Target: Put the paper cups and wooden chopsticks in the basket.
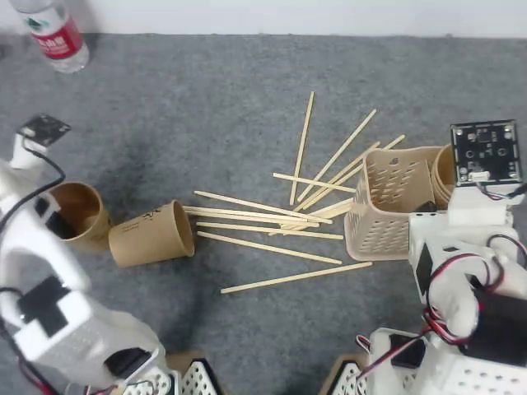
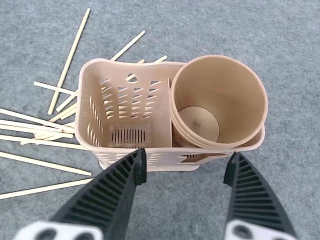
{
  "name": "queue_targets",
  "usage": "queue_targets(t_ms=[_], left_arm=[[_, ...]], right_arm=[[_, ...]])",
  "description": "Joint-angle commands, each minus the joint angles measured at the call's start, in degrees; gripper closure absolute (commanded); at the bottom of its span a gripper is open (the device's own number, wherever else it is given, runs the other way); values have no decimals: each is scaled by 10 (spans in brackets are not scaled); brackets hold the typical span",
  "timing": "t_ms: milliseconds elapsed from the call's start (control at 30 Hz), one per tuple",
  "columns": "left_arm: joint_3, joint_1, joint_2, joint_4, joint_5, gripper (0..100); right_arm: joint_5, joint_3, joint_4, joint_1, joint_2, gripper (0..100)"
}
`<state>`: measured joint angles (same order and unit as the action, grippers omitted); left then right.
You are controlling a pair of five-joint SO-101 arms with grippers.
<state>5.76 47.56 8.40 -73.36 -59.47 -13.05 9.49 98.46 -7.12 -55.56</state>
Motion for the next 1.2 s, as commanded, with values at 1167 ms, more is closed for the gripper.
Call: queue_targets(t_ms=[1167], left_arm=[[-562,-564,-256,-226,519,990]], right_arm=[[-17,96,40,1,-486,979]])
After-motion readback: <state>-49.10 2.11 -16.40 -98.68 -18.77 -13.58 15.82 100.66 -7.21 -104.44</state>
